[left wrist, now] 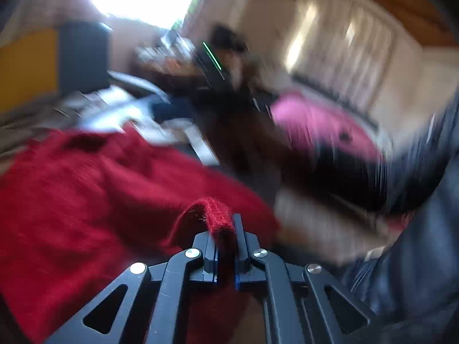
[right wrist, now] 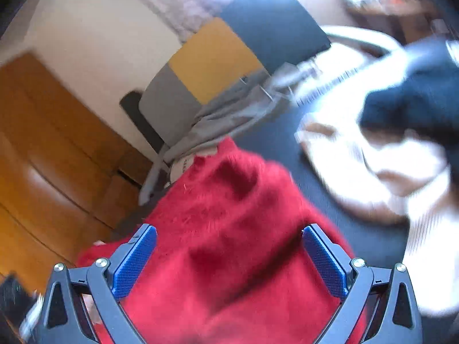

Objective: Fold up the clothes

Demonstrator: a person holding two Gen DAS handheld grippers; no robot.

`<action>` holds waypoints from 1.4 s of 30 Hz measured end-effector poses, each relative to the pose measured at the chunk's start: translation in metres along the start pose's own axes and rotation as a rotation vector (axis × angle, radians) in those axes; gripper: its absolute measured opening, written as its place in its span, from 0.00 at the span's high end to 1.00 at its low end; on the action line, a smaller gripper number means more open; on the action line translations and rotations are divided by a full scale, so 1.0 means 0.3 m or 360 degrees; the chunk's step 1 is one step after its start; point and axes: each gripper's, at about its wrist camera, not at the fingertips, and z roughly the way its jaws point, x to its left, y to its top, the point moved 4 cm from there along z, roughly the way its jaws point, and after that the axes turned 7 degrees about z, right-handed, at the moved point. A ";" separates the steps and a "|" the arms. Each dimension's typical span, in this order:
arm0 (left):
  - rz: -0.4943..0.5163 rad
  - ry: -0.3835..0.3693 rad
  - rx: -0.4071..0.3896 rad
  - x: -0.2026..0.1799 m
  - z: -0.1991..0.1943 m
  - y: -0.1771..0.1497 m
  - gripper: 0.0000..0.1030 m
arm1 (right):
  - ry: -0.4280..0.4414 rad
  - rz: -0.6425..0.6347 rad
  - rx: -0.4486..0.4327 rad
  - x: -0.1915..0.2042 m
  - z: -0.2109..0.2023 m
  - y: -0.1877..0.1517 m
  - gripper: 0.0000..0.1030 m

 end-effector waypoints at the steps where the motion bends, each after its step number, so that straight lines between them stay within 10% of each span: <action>1: 0.0016 -0.0014 0.0058 -0.029 0.067 -0.018 0.95 | -0.0017 -0.0103 0.0028 0.047 0.020 0.024 0.02; 6: 0.0036 0.0008 0.0043 -0.111 0.217 -0.012 0.95 | -0.0155 -0.0677 0.0419 0.290 0.222 0.036 0.38; 13: 0.0173 -0.0083 -0.0024 -0.261 0.247 0.045 0.95 | -0.0855 -0.1343 0.0984 0.187 0.424 -0.168 0.43; 23: 0.0054 -0.0076 0.0091 -0.244 0.289 -0.002 0.94 | -0.0734 -0.0597 0.0826 -0.168 0.201 -0.067 0.38; 31: -0.0119 -0.0060 0.0058 -0.182 0.270 -0.015 0.94 | -0.0665 -0.0968 0.0442 0.046 0.079 -0.023 0.38; 34: -0.0131 -0.0052 0.0069 -0.183 0.275 -0.017 0.94 | -0.0689 -0.1110 0.0506 0.102 0.117 -0.053 0.39; 38: -0.0114 0.0006 0.0042 -0.189 0.246 -0.021 0.94 | -0.0907 -0.1027 0.0793 -0.018 0.233 -0.119 0.86; 42: -0.0188 0.0069 -0.0022 -0.150 0.183 -0.037 0.94 | -0.0880 -0.0835 0.0855 -0.082 0.235 -0.129 0.94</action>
